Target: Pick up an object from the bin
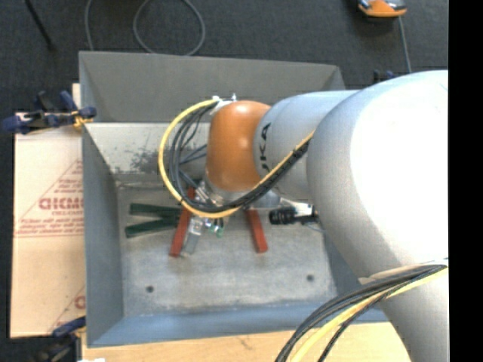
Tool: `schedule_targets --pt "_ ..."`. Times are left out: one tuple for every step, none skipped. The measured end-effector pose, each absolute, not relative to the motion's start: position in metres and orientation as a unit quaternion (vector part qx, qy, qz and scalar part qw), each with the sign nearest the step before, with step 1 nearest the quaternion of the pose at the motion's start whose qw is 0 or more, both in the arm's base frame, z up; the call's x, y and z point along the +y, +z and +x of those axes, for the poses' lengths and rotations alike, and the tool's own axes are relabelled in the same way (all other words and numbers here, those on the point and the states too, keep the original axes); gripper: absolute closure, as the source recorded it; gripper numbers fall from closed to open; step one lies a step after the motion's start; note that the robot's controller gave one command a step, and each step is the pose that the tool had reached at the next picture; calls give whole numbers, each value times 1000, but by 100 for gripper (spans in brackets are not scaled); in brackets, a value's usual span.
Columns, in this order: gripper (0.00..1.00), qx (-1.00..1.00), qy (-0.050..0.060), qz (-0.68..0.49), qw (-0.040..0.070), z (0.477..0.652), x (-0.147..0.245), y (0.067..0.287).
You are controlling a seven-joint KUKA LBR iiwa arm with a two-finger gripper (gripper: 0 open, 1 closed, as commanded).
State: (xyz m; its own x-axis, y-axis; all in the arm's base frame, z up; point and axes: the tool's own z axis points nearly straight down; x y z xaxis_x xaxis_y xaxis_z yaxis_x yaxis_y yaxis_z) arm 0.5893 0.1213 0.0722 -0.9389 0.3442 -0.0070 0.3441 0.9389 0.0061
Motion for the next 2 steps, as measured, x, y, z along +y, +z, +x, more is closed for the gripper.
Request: schedule_targets --pt "0 985 -1 173 -3 649 196 71" --pt "100 985 -1 173 2 650 193 72"
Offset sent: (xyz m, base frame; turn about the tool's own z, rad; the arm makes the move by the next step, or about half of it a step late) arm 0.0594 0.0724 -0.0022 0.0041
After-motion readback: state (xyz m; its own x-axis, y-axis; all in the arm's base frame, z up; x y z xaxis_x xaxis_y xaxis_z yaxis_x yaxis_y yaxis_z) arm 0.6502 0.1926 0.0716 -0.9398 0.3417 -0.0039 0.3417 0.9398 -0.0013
